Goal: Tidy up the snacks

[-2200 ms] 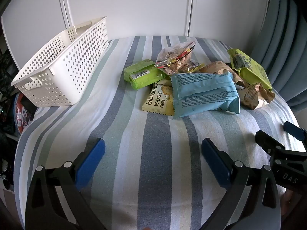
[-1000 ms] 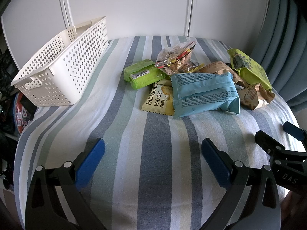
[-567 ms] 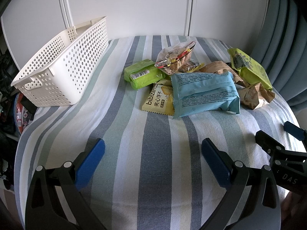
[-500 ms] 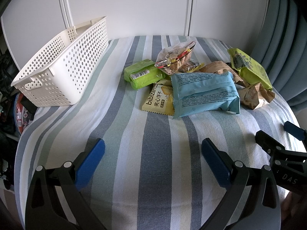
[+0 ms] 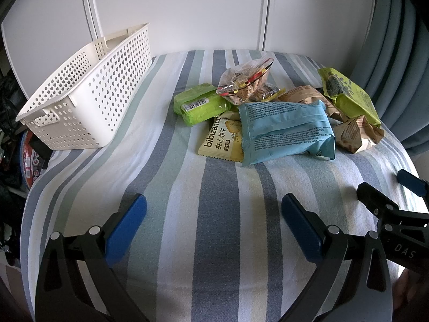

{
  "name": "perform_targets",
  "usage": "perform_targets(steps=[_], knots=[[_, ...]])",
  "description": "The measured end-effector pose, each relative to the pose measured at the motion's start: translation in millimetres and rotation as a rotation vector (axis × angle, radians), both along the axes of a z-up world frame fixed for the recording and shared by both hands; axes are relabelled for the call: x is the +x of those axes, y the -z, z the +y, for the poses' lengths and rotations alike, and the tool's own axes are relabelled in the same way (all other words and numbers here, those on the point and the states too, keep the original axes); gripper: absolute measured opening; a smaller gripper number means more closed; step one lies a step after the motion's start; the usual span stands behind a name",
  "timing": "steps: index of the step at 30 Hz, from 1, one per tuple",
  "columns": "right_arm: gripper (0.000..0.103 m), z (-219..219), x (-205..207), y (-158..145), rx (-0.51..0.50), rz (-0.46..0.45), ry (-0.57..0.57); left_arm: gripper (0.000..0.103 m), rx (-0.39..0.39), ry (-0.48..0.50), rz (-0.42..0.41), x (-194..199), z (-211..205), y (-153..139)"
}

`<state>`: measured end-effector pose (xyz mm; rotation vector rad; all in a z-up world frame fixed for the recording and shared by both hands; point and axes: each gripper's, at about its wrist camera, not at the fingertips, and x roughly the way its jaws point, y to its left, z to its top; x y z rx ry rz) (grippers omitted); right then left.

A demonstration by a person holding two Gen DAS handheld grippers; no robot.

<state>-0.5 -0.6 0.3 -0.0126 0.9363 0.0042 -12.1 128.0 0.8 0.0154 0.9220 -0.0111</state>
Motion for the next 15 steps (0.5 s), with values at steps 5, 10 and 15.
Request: perform_targets(steps=[5, 10, 15], knots=[[0.098, -2.3, 0.6, -2.0, 0.009, -0.004, 0.000, 0.101, -0.004, 0.000, 0.000, 0.2, 0.7, -0.9], [0.098, -9.9, 1.0, -6.7, 0.041, -0.010, 0.009, 0.101, -0.003, 0.009, 0.000, 0.4, 0.1, -2.1], [0.098, -18.5, 3.5, -14.9, 0.023, -0.036, 0.023, 0.101, 0.023, 0.017, -0.037, 4.5, 3.7, -11.5]])
